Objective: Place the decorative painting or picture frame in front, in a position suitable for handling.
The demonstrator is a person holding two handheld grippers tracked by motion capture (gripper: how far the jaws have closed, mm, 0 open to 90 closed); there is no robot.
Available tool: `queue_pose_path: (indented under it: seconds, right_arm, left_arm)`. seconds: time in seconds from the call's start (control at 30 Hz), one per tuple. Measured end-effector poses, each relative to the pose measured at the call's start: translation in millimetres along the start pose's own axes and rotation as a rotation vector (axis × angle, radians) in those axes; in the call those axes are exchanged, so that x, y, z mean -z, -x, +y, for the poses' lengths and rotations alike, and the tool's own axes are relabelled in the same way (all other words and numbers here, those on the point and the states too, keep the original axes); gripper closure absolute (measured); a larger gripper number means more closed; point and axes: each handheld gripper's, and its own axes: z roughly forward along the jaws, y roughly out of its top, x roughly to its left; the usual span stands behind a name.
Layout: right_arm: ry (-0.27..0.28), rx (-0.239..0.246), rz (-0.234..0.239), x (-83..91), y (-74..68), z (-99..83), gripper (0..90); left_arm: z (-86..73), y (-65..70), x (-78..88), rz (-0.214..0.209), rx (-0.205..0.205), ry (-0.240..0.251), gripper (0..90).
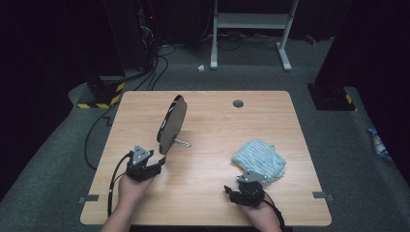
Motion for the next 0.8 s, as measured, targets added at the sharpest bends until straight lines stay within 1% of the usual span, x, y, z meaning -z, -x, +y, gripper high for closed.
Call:
queue_pose_path:
  seconds: [0.03, 0.1, 0.17, 0.23, 0.3, 0.37, 0.4, 0.43, 0.57, 0.67, 0.8]
  right_arm:
    - [0.0, 0.006, -0.002, -0.3, 0.0, 0.2, 36.0]
    - [0.003, -0.001, -0.004, -0.4, -0.2, -0.2, 36.3]
    - [0.005, -0.006, -0.011, -0.4, -1.3, -0.6, 36.4]
    - [0.005, 0.005, -0.021, -0.9, -2.4, -0.5, 36.5]
    - [0.006, 0.001, -0.024, -1.2, -2.8, -0.5, 37.1]
    - [0.01, 0.003, -0.025, -1.0, -2.2, -1.0, 37.3]
    - [0.012, 0.005, -0.026, -1.1, -2.1, -1.1, 37.3]
    - [0.012, 0.005, -0.028, -1.0, -2.2, -1.2, 37.2]
    - [0.013, -0.003, -0.021, -0.6, -1.5, -1.6, 37.2]
    - [0.014, -0.006, -0.019, -0.3, -0.9, -1.7, 37.5]
    - [0.016, -0.01, -0.017, -0.5, -0.6, -1.7, 37.5]
  left_arm:
    - [2.0, 0.5, -2.8, 0.006, -0.008, 0.006, 46.7]
    - [8.3, 0.8, -9.1, 0.012, -0.022, 0.003, 47.1]
    - [13.5, 0.1, -12.6, -0.005, -0.019, 0.019, 49.0]
    - [17.1, 0.1, -15.3, -0.008, -0.033, 0.025, 51.3]
    - [18.6, -0.1, -18.2, -0.018, -0.039, 0.023, 53.2]
    - [17.8, 1.0, -19.4, -0.021, -0.032, 0.025, 57.5]
    - [17.0, 2.1, -19.5, -0.021, -0.039, 0.026, 59.0]
    - [16.4, 3.3, -19.3, -0.012, -0.045, 0.031, 62.1]
    - [14.7, 6.5, -17.7, -0.007, -0.048, 0.042, 67.1]
    - [13.9, 7.7, -14.0, -0.009, -0.051, 0.046, 67.1]
    - [11.3, 9.3, -8.7, -0.011, -0.041, 0.052, 68.7]
